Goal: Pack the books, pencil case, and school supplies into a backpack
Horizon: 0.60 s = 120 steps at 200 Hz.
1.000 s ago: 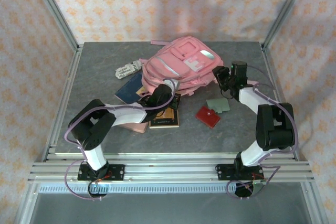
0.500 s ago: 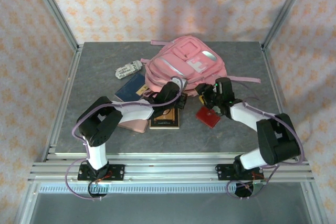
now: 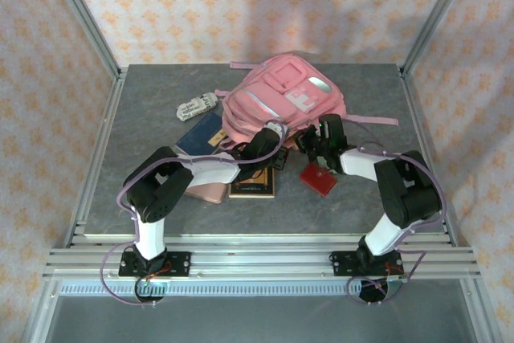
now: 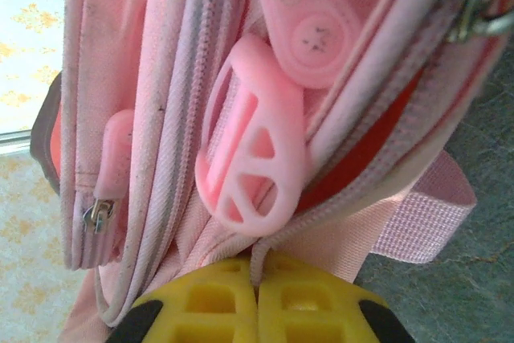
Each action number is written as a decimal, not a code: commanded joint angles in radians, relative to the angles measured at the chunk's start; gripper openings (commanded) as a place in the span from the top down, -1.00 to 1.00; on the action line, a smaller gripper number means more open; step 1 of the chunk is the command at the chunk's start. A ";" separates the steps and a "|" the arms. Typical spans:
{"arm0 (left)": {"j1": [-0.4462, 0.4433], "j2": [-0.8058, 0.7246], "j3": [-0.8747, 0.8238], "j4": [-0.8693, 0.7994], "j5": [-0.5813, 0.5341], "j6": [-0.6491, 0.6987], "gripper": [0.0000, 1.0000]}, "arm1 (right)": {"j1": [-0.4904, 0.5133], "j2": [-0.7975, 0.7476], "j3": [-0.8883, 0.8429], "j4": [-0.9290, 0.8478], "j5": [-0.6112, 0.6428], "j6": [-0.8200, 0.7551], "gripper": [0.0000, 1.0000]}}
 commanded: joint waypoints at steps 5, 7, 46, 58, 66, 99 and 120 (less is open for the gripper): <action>-0.012 -0.042 0.018 0.030 0.022 -0.009 1.00 | -0.026 0.001 0.018 0.069 0.039 -0.002 1.00; -0.008 -0.046 0.013 0.032 0.020 -0.011 1.00 | -0.028 -0.002 0.018 0.068 0.040 -0.004 1.00; 0.053 -0.149 -0.121 0.060 0.022 -0.050 1.00 | -0.094 -0.052 -0.007 0.047 0.048 -0.028 1.00; 0.072 -0.183 -0.163 0.060 0.020 -0.053 1.00 | -0.121 -0.068 -0.017 0.044 0.048 -0.034 1.00; 0.083 -0.204 -0.191 0.059 0.014 -0.053 1.00 | -0.135 -0.079 -0.021 0.040 0.049 -0.038 1.00; 0.134 -0.275 -0.289 0.051 -0.005 -0.053 1.00 | -0.182 -0.111 -0.030 0.018 0.058 -0.055 1.00; 0.160 -0.307 -0.328 0.046 -0.007 -0.049 1.00 | -0.194 -0.114 -0.026 0.008 0.062 -0.064 1.00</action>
